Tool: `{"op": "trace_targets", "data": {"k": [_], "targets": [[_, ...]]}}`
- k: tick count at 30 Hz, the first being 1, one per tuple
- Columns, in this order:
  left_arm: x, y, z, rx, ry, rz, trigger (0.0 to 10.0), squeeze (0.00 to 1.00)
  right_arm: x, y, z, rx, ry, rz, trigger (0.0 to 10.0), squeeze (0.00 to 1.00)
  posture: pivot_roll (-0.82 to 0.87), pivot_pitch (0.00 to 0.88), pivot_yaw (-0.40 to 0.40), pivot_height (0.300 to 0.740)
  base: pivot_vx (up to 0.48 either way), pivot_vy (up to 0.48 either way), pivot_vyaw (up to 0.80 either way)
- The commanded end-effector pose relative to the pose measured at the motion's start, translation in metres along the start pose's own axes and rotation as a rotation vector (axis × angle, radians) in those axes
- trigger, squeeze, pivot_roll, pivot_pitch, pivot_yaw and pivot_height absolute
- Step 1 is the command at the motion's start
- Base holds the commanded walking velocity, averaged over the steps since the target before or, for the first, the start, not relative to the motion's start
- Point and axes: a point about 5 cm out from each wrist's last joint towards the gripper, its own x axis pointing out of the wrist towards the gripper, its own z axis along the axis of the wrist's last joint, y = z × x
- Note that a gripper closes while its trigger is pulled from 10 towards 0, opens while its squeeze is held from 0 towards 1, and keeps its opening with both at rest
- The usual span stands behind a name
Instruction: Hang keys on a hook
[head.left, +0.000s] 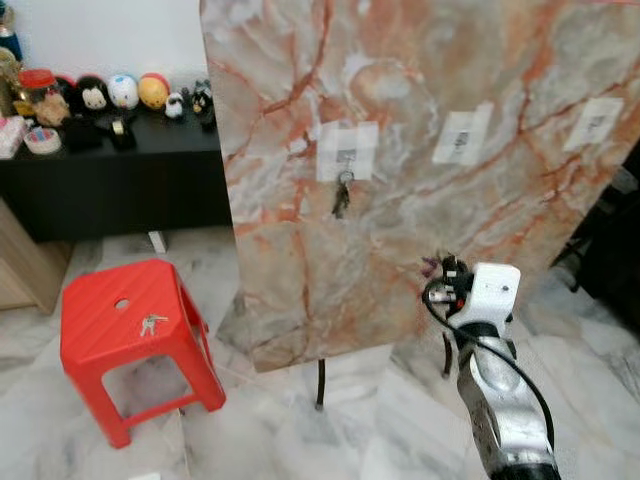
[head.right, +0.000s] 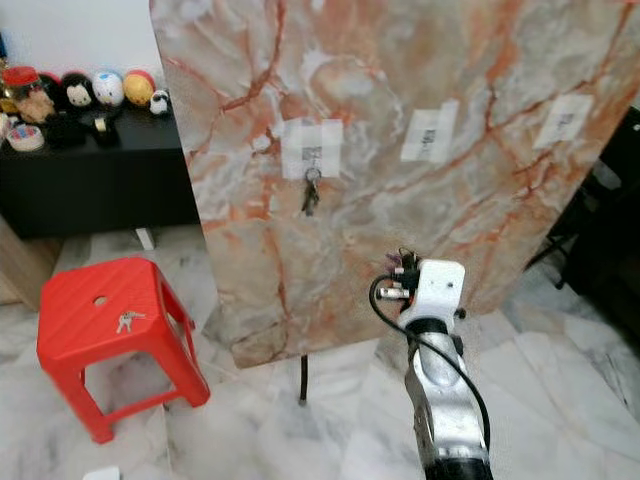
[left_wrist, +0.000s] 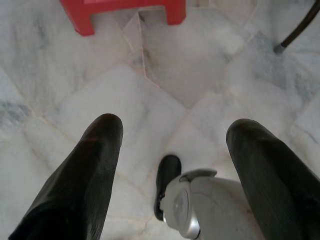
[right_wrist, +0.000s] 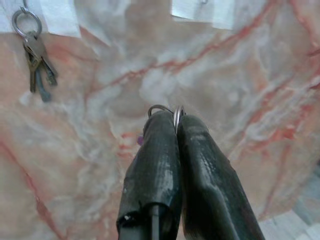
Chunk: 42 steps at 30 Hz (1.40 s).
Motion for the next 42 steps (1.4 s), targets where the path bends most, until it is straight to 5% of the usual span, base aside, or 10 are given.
{"op": "trace_targets", "data": {"k": [1,20,42], "targets": [[0.0,-0.005,0.0,0.004,-0.006,-0.007,10.0,0.0,0.002,-0.004,0.002,-0.003,0.0,-0.013,10.0,0.0,0.06,0.0,-0.073,0.74,0.304,0.0,0.0],[0.0,-0.006,-0.001,0.019,-0.002,-0.012,10.0,0.0,0.002,-0.001,0.001,0.006,0.002,-0.014,10.0,0.0,0.07,0.0,-0.075,0.74,0.304,0.0,0.0],[-0.001,-0.003,-0.004,0.015,0.009,-0.012,10.0,0.0,-0.003,-0.014,-0.004,0.009,0.038,-0.114,10.0,0.0,0.07,0.0,-0.075,0.74,0.0,0.0,-0.18]]}}
